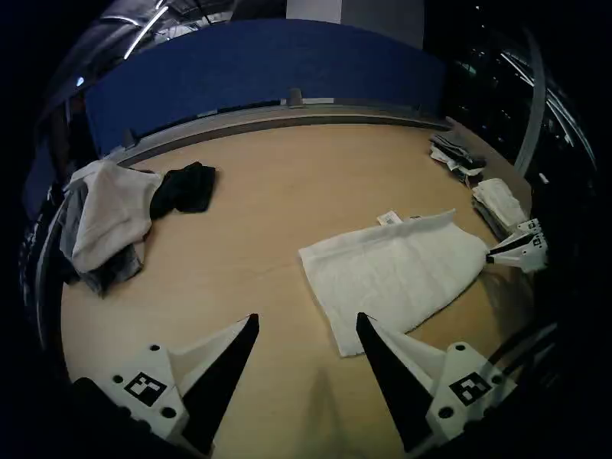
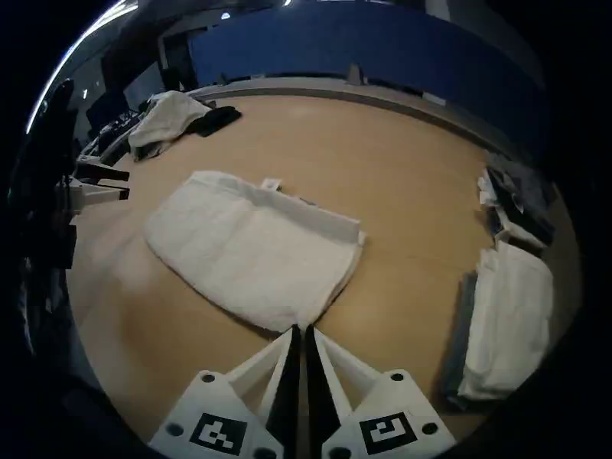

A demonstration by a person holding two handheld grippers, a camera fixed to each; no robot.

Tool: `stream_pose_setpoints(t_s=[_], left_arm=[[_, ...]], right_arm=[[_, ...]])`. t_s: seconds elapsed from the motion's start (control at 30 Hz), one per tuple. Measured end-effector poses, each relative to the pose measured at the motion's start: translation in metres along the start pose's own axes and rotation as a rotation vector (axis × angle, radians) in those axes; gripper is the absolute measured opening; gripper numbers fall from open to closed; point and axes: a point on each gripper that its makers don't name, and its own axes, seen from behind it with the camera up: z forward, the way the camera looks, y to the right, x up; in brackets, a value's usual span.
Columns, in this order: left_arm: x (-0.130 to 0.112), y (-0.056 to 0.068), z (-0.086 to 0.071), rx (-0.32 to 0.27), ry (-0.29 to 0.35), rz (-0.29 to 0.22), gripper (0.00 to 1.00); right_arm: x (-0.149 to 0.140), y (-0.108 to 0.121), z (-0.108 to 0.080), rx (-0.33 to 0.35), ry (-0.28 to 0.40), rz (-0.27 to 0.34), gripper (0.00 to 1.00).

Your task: Fold towel

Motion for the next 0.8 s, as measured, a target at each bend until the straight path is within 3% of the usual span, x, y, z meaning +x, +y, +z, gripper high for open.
stream_pose_setpoints(t_s=[0.4,0.8], left_arm=[[0.0,0.004,-0.003,-0.001,0.002,0.003,0.94],[0.002,0.004,-0.007,-0.001,0.011,0.003,0.94]], right_arm=[[0.04,-0.008,-0.013,0.008,0.08,-0.039,0.04],[0.097,-0.032,-0.017,0.054,0.151,-0.142,0.04]])
